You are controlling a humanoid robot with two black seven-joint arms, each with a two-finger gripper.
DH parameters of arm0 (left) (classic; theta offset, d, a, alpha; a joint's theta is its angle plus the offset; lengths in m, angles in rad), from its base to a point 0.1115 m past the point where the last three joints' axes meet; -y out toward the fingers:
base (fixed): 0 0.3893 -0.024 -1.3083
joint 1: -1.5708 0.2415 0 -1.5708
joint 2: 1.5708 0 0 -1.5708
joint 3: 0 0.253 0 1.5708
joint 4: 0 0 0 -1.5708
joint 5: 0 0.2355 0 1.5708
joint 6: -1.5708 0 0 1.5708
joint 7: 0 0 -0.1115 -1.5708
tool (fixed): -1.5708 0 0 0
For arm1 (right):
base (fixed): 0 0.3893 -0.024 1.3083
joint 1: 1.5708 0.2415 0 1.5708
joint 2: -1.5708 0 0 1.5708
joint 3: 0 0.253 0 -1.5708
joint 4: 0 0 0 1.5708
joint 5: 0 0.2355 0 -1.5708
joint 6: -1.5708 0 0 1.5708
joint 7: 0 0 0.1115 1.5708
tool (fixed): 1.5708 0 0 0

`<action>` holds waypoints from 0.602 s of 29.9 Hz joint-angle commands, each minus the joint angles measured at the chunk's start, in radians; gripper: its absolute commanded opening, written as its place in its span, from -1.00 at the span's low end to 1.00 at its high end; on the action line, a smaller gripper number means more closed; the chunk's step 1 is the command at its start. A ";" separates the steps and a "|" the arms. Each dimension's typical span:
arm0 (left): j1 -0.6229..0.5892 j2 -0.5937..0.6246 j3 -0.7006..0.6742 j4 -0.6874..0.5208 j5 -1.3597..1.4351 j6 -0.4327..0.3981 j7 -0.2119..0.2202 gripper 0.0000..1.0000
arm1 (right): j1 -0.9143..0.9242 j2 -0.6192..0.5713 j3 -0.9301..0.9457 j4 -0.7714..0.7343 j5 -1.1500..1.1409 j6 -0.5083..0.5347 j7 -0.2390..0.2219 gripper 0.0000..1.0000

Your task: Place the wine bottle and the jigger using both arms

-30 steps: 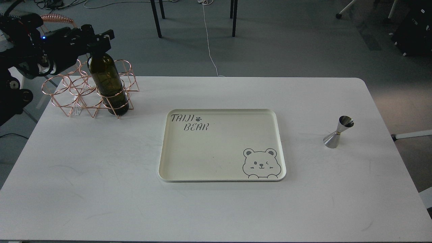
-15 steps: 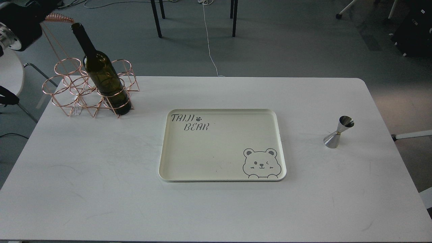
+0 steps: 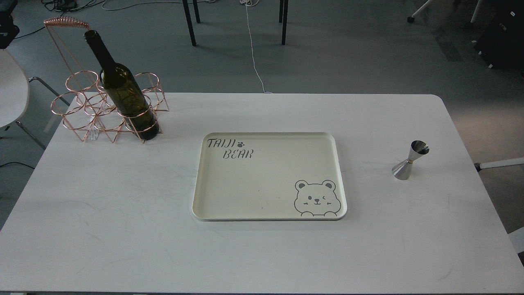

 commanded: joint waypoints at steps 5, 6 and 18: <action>0.074 -0.107 -0.003 0.163 -0.222 -0.084 -0.010 0.96 | -0.028 0.005 0.048 0.000 0.219 0.019 -0.005 0.98; 0.083 -0.116 -0.006 0.168 -0.233 -0.086 -0.010 0.96 | -0.033 0.006 0.048 -0.002 0.250 0.035 -0.031 0.98; 0.304 -0.192 -0.228 0.158 -0.331 -0.173 -0.004 0.96 | -0.165 0.084 0.146 -0.003 0.393 0.132 -0.097 0.98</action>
